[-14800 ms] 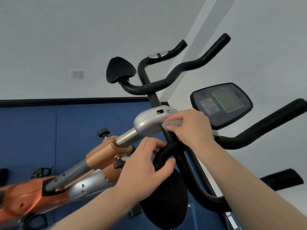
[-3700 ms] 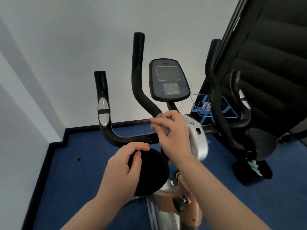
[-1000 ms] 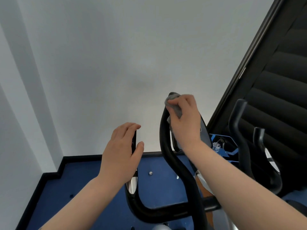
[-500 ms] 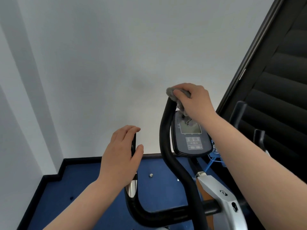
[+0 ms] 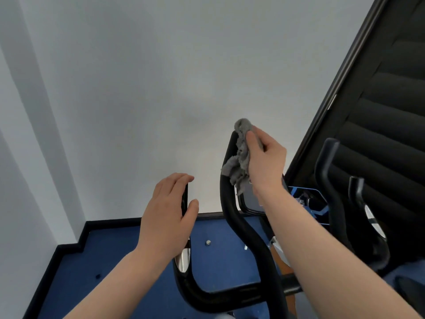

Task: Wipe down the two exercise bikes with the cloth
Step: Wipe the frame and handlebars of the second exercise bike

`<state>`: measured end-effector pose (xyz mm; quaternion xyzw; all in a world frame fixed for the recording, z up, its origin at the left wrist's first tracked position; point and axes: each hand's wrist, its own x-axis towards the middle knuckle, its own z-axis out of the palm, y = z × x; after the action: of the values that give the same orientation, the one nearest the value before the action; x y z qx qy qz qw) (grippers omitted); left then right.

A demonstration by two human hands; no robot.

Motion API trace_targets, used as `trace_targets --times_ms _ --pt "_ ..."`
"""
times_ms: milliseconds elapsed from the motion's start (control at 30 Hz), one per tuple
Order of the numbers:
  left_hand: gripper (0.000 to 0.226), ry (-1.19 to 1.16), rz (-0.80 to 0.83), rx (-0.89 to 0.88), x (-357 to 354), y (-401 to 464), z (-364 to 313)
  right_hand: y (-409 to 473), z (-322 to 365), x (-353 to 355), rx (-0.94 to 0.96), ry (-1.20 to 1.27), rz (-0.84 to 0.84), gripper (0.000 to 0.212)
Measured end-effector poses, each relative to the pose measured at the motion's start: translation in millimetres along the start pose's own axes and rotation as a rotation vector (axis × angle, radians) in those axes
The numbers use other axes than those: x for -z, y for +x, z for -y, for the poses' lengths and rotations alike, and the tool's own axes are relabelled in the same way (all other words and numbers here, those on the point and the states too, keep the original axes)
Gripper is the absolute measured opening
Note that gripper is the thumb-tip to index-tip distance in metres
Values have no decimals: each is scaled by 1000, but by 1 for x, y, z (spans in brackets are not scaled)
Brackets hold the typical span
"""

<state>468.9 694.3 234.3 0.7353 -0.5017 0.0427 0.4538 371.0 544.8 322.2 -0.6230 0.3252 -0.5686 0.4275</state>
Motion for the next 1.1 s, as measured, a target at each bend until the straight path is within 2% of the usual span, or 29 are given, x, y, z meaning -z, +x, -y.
trace_targets --times_ms 67,133,233,267,367,433,467,533,600,667,767,833,900,933,1000,1100 --pt "43 1 6 -4 0 0 1 -17 -18 2 12 -66 -12 20" --pt "46 0 6 -4 -1 0 2 -35 -35 12 -23 -242 29 29" --pt "42 -4 -9 -3 -2 0 2 -37 -37 32 -78 -502 229 18" --pt "41 -8 -11 1 -3 0 2 -28 -33 35 -91 -520 243 18" --pt "42 -13 -12 8 -3 0 1 0 -9 31 -109 -313 82 21" --pt "42 -17 -15 10 -3 0 1 -5 -4 16 -103 -238 43 36" --pt "42 -18 -17 11 -4 0 2 -16 -8 11 -78 -286 55 42" --pt "40 -21 -27 12 -5 0 1 -36 -23 15 -65 -410 119 41" --pt "42 -24 -35 13 -7 0 1 -45 -33 30 -106 -544 235 25" --pt "43 -34 -51 24 -10 0 0 -44 -30 44 -138 -651 364 20" --pt "42 -42 -68 31 -12 0 0 -36 3 44 88 -563 340 11" --pt "41 -35 -70 23 -12 0 1 -23 24 29 415 -546 277 13" --pt "39 -27 -59 12 -10 0 2 -2 23 9 758 -800 281 14" --pt "39 -23 -51 8 -9 0 3 7 16 0 846 -938 284 15" --pt "41 -12 -35 -10 -6 0 6 16 -3 -8 877 -1078 321 22" --pt "42 -10 -11 -20 -4 -1 8 3 -26 -8 843 -1100 478 21"
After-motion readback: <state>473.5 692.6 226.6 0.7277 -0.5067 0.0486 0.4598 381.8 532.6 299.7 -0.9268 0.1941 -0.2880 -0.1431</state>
